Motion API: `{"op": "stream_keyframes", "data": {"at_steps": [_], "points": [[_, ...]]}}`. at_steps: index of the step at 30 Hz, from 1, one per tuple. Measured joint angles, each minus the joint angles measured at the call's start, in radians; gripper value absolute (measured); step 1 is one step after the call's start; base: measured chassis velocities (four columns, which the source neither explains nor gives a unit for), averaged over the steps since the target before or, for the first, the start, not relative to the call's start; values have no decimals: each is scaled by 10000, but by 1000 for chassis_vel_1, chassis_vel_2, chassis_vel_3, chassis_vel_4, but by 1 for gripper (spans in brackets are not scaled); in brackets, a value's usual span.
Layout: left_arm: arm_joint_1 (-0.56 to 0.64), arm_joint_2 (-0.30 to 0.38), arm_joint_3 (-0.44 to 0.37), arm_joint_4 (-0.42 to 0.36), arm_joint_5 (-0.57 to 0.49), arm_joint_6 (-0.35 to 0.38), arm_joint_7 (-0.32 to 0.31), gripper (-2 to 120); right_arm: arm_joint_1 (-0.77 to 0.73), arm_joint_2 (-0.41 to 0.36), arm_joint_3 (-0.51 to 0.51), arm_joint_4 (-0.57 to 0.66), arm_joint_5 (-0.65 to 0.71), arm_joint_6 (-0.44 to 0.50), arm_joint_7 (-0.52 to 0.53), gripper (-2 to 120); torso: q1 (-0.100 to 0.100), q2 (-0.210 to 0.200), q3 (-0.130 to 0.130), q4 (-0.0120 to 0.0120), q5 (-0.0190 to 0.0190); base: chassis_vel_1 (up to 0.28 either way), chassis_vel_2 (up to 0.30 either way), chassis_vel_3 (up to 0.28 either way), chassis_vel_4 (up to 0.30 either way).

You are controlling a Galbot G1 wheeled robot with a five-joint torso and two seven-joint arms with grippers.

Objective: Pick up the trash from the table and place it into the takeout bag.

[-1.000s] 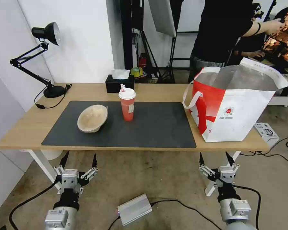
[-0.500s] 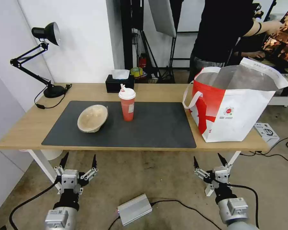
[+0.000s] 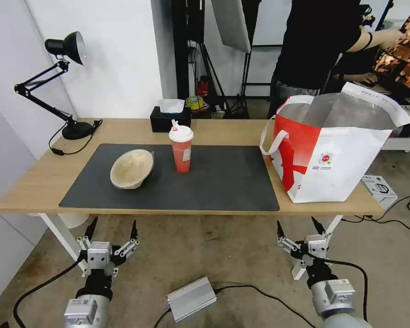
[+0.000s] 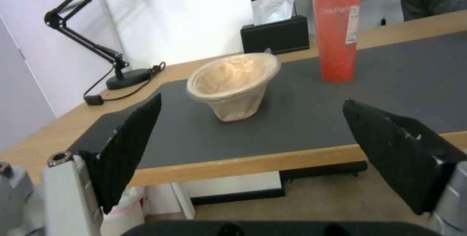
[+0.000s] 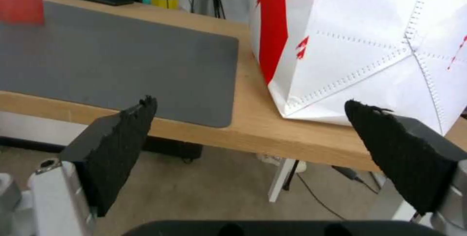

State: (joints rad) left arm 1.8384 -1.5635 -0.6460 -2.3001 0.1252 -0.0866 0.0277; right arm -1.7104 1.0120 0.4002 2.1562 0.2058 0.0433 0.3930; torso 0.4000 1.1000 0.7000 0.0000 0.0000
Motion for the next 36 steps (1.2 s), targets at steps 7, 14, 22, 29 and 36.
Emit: {"op": "stream_keyframes", "data": {"at_steps": [7, 14, 22, 29, 36], "points": [[-7, -1, -1, -1, -9, 0, -1, 100, 15, -62, 56, 50, 41, -122, -164, 99, 0, 0, 0, 0, 0, 0, 0, 0, 0], [-8, 7, -12, 4, -17, -1, -3, 100, 19, -75, 92, 79, -4, -128, -413, 99, 0, 0, 0, 0, 0, 0, 0, 0, 0], [-13, 12, -8, 16, -23, -2, -6, 100, 142, -163, 61, 178, 69, -128, -397, 99, 0, 0, 0, 0, 0, 0, 0, 0, 0], [-16, 22, -2, 38, -24, -3, -7, 100, 609, -566, -168, 808, 669, -185, -365, 99, 0, 0, 0, 0, 0, 0, 0, 0, 0], [-83, 114, 75, 114, -24, -2, -6, 100, 1610, -1433, -422, 1141, 1692, -385, -551, 99, 0, 0, 0, 1, 0, 0, 0, 0, 0]]}}
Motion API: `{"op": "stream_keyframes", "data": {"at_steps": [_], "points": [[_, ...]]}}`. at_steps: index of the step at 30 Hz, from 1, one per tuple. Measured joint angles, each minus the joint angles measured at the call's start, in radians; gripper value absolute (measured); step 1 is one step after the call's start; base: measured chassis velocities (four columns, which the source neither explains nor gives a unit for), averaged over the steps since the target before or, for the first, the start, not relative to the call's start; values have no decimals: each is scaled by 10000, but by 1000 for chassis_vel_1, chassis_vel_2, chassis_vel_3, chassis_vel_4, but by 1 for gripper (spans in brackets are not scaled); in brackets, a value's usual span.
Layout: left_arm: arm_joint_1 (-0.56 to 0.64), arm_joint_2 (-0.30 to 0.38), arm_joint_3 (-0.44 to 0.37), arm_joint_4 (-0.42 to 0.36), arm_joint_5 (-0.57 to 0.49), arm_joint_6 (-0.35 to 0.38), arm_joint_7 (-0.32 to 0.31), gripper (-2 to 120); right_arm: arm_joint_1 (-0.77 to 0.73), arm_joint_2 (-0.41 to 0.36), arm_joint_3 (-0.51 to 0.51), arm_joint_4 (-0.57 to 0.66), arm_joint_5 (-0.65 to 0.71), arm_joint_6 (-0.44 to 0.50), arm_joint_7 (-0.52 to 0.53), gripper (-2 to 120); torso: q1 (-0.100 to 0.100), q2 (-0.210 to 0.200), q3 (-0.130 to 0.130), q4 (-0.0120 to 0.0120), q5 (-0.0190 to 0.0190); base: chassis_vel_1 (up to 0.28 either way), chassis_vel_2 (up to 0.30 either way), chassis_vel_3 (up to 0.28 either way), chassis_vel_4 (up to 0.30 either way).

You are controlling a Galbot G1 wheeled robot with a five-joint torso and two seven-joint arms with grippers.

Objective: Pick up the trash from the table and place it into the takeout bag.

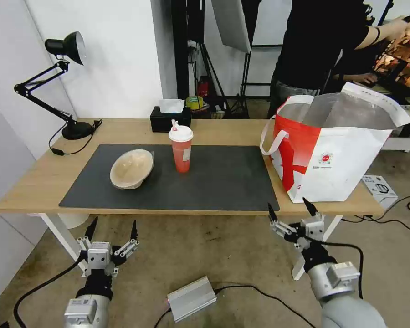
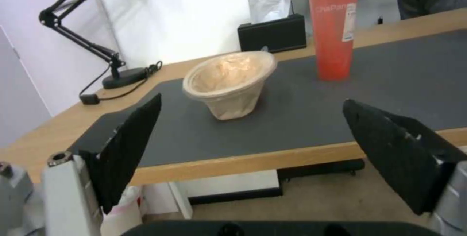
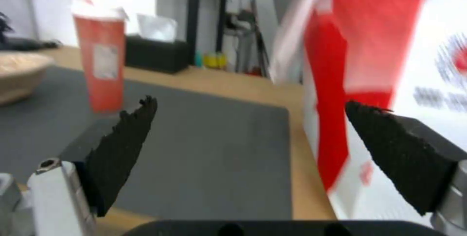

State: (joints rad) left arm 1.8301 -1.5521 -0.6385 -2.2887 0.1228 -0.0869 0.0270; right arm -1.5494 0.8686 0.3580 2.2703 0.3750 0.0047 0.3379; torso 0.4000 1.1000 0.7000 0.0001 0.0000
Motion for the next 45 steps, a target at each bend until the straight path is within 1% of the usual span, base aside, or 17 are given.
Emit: {"op": "stream_keyframes", "data": {"at_steps": [1, 3, 5, 6, 10, 11, 15, 16, 19, 20, 21, 24, 29, 31, 34, 41, 45], "points": [[0, 0, 0, 0, 0, 0, 0, 100, 0, 0, 0, 0, 0, 0, 0, 99, 0, 0, 0, 0, 0, 0, 0, 0, 0], [-52, 72, 51, 42, -9, 5, 7, 100, 574, -364, -116, 5, 382, 0, -256, 100, 0, 0, 0, -4, 0, 0, 0, 0, 0], [-63, 96, 65, 51, -17, 11, 11, 100, 1200, -687, -403, 31, 922, -12, -494, 100, 0, 0, 0, 2, 1, 0, 0, 0, 0], [-63, 96, 65, 51, -17, 11, 11, 100, 1200, -687, -403, 31, 922, -12, -494, 100, 0, 0, 0, 2, 1, 0, 0, 0, 0], [-85, 122, 80, 52, -27, 23, 17, 100, 2307, -1194, -1063, 87, 2009, -229, -927, 100, 0, -1, 1, 0, 0, 0, 0, 0, 0], [-85, 122, 80, 52, -27, 23, 17, 100, 2307, -1194, -1063, 87, 2009, -229, -927, 100, 0, -1, 1, 0, 0, 0, 0, 0, 0], [-99, 145, 69, 51, -41, 27, 24, 100, 3383, -1555, -1790, 132, 3276, -674, -1492, 100, 0, 0, 0, -1, 0, 0, 0, 0, 0], [-99, 145, 69, 51, -41, 27, 24, 100, 3383, -1555, -1790, 132, 3276, -674, -1492, 100, 0, 0, 0, -1, 0, 0, 0, 0, 0], [-110, 141, 55, 51, -46, 29, 24, 100, 4514, -1769, -2544, 74, 4273, -1190, -1725, 100, 0, 0, 0, 0, -1, 0, 0, 0, 0], [-114, 135, 51, 52, -47, 31, 24, 100, 5077, -1863, -2996, -1, 4782, -1395, -1805, 100, 1, -1, 0, -1, 0, 0, 0, 0, 0], [-114, 135, 51, 52, -47, 31, 24, 100, 5077, -1863, -2996, -1, 4782, -1395, -1805, 100, 1, -1, 0, -1, 0, 0, 0, 0, 0], [-117, 111, 27, 65, -50, 33, 23, 100, 6442, -2024, -4021, -313, 5871, -2050, -2256, 100, 1, 0, 0, 0, -1, 0, 0, 0, 0], [-102, 96, -49, 69, -75, 33, 7, 100, 7811, -1913, -5000, -945, 6801, -2775, -2801, 100, 1, -1, 0, 1, -1, 0, 0, 0, 0], [-97, 96, -60, 73, -77, 33, -17, 100, 7999, -1869, -5090, -1063, 6918, -2962, -2857, 100, 1, -1, 0, 0, -1, 0, 0, 0, 0], [-75, 90, -107, 105, -83, 31, -125, 100, 8859, -1568, -5534, -1777, 7118, -3557, -3101, 100, 1, -1, 0, 0, -1, 0, 0, 0, 0], [-82, 75, -154, 162, -87, 30, -142, 100, 9627, -1162, -6081, -2561, 6949, -3693, -3122, 100, 1, -1, 0, -1, -2, 0, 0, 0, 0], [-84, 51, -162, 174, -88, 29, -144, 100, 10130, -926, -6420, -3084, 6737, -3493, -3107, 100, 1, -1, 0, 0, 0, 0, 0, 0, 0]]}}
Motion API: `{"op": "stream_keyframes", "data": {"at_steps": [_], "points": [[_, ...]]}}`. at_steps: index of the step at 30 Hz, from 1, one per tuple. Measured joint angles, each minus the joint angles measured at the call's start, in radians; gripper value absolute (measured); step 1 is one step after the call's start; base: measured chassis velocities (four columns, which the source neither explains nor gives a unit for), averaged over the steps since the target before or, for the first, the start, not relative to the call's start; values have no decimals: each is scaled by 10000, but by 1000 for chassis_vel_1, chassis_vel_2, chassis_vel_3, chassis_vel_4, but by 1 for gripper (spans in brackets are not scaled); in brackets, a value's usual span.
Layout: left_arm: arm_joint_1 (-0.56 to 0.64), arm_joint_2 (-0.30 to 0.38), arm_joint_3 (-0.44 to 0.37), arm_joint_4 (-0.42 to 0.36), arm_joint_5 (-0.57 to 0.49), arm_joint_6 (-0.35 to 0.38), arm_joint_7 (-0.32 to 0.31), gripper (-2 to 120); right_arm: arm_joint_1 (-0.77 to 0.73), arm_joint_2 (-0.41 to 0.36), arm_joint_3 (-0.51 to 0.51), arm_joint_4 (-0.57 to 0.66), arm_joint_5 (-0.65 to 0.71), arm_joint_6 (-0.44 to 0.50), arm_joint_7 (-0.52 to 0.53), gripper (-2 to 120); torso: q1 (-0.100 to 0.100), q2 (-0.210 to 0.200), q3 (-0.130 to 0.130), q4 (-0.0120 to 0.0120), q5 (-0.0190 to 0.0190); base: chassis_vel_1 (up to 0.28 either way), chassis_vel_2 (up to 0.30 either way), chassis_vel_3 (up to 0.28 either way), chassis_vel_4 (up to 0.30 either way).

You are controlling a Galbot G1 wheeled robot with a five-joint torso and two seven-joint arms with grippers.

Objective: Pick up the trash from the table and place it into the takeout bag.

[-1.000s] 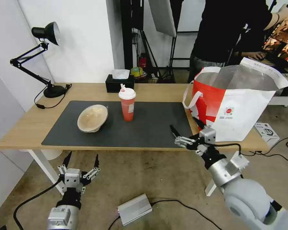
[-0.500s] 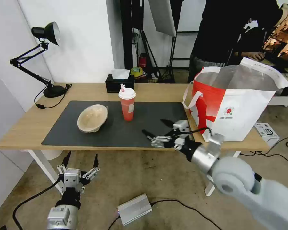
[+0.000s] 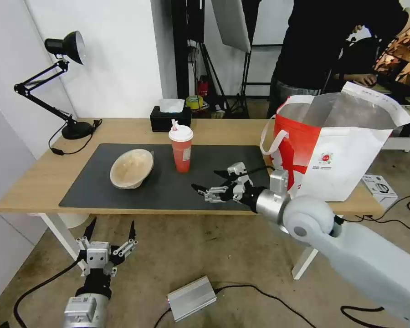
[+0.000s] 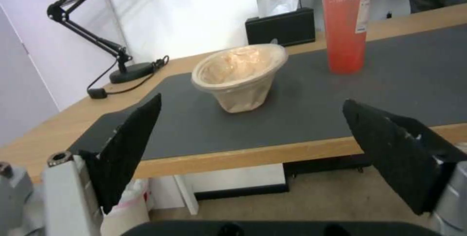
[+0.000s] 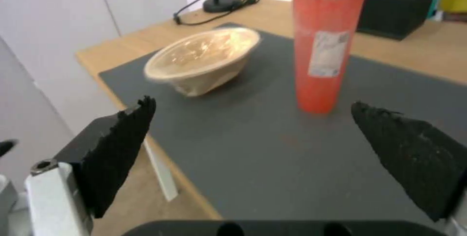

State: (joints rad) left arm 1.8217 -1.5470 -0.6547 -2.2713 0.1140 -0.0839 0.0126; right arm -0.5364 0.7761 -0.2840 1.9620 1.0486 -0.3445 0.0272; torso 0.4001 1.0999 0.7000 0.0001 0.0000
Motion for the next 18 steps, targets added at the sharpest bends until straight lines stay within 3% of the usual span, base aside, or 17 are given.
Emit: {"op": "stream_keyframes", "data": {"at_steps": [18], "points": [[-16, 20, -56, -2, -51, -11, -13, 100, 954, 924, -450, -1259, -264, 423, 330, 100, 0, 1, 0, -1, 0, 0, 0, 0, 0]]}}
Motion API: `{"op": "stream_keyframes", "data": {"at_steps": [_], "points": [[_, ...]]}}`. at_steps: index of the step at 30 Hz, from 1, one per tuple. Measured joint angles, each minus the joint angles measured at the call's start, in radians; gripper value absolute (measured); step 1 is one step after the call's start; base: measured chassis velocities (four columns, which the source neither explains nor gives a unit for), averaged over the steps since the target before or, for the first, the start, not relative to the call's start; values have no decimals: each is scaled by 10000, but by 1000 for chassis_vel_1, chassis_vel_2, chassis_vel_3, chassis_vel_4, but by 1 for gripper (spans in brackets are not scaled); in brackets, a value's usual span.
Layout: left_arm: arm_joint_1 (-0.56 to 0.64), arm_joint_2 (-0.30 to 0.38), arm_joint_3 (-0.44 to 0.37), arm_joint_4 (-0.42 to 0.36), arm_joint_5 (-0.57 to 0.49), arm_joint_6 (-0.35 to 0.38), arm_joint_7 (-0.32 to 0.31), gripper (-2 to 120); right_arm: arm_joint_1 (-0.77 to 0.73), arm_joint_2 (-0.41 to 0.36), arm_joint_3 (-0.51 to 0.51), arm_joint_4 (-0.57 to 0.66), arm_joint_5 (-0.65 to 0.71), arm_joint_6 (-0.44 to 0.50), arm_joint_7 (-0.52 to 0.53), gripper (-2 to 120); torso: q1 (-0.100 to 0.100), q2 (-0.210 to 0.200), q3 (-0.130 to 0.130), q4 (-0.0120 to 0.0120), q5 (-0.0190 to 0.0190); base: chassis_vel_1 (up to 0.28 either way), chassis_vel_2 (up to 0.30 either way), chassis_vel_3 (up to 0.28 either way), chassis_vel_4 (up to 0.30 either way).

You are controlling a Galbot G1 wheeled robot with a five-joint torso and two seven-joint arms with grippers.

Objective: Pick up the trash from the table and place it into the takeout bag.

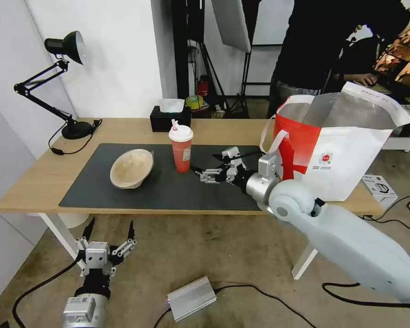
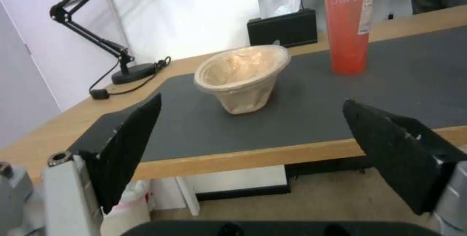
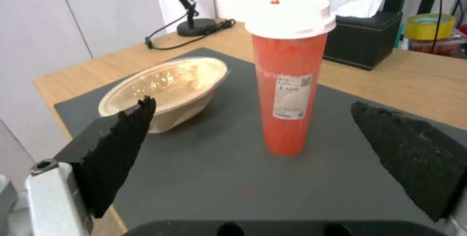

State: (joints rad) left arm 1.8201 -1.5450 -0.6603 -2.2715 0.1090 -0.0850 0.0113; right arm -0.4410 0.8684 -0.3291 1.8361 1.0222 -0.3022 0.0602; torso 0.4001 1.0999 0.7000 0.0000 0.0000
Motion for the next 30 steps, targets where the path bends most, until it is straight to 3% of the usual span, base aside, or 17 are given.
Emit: {"op": "stream_keyframes", "data": {"at_steps": [17, 30], "points": [[-20, 0, -38, 63, -29, -17, -4, 100, 209, 667, -168, -358, 39, 39, 293, 100, 0, 1, -1, 0, 0, 0, 0, 0, 0], [9, -14, -31, 27, -30, -25, -5, 100, 134, 1036, -45, -1444, -75, 210, 358, 100, -1, 2, 0, -1, 0, 0, 0, 0, 0]]}}
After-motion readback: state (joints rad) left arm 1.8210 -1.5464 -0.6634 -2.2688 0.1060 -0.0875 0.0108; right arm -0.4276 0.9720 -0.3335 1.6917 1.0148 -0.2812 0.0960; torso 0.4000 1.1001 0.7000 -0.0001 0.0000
